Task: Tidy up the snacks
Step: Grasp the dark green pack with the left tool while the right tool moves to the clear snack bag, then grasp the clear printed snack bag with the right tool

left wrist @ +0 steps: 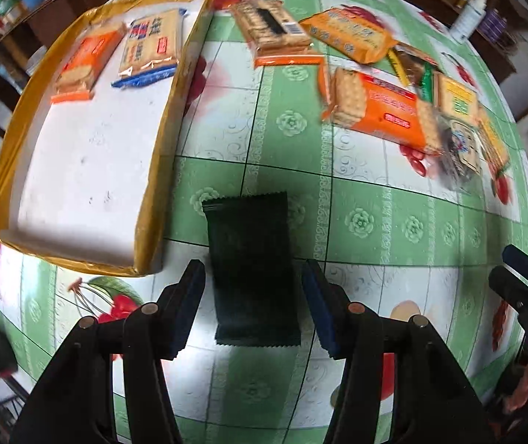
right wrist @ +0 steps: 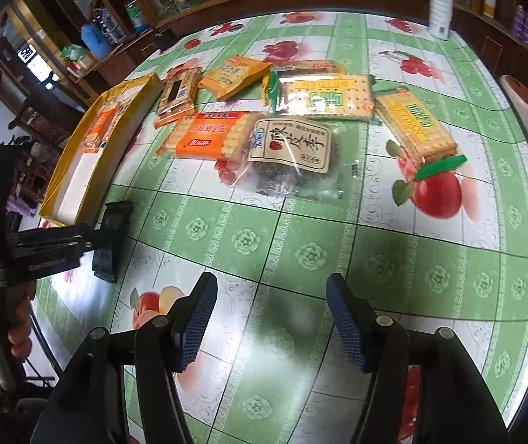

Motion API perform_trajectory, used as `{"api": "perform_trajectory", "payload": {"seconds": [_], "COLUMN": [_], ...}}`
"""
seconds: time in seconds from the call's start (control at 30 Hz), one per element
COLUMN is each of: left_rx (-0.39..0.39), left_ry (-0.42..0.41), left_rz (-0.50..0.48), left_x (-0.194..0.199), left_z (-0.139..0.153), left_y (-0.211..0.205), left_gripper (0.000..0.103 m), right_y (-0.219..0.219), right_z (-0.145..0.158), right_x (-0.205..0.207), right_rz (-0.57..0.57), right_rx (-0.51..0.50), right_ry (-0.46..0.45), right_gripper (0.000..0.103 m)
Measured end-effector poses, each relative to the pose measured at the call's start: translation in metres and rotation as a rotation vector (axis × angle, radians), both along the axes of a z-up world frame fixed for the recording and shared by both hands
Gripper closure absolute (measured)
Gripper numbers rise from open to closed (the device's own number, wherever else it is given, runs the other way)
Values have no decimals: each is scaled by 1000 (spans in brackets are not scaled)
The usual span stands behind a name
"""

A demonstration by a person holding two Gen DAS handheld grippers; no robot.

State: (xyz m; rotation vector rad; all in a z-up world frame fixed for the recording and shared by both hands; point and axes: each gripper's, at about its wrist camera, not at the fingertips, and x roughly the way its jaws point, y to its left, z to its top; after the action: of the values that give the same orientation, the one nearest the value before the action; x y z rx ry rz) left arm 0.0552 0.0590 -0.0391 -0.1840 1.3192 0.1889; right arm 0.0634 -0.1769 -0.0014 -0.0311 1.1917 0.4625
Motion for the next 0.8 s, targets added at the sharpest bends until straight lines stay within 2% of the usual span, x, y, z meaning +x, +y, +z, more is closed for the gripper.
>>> {"api": "perform_trajectory", "payload": {"seconds": [0.1, 0.2, 0.33, 0.5, 0.57, 0.63, 0.7, 0.8], "left_rx": [5, 17, 4, -9, -19, -14, -6, 6], "left_ry": [19, 14, 14, 18, 20, 22, 25, 23], "left_rz": [26, 44, 67, 87, 105, 122, 126, 129], "left_x": [4, 6, 9, 13, 12, 14, 17, 22], "left_z": [-8, -11, -13, -13, -15, -17, -19, -20], "left_y": [0, 1, 4, 7, 11, 12, 10, 2], "left_gripper": [50, 46, 37, 35, 27, 27, 24, 20], "right_y": [5, 7, 22, 47, 50, 54, 61, 70], "right_z": [1, 6, 9, 1, -3, -9, -12, -15], "right_x": [7, 22, 48, 72, 82, 89, 91, 98], "right_rz": [37, 67, 181, 313, 338, 381, 438, 499], "right_rx": [-12, -22, -43, -134, -128, -134, -179, -232], "right_ry": [-13, -47, -111, -207, -196, -174, -188, -204], "right_gripper": [40, 39, 36, 34, 29, 24, 16, 11]}}
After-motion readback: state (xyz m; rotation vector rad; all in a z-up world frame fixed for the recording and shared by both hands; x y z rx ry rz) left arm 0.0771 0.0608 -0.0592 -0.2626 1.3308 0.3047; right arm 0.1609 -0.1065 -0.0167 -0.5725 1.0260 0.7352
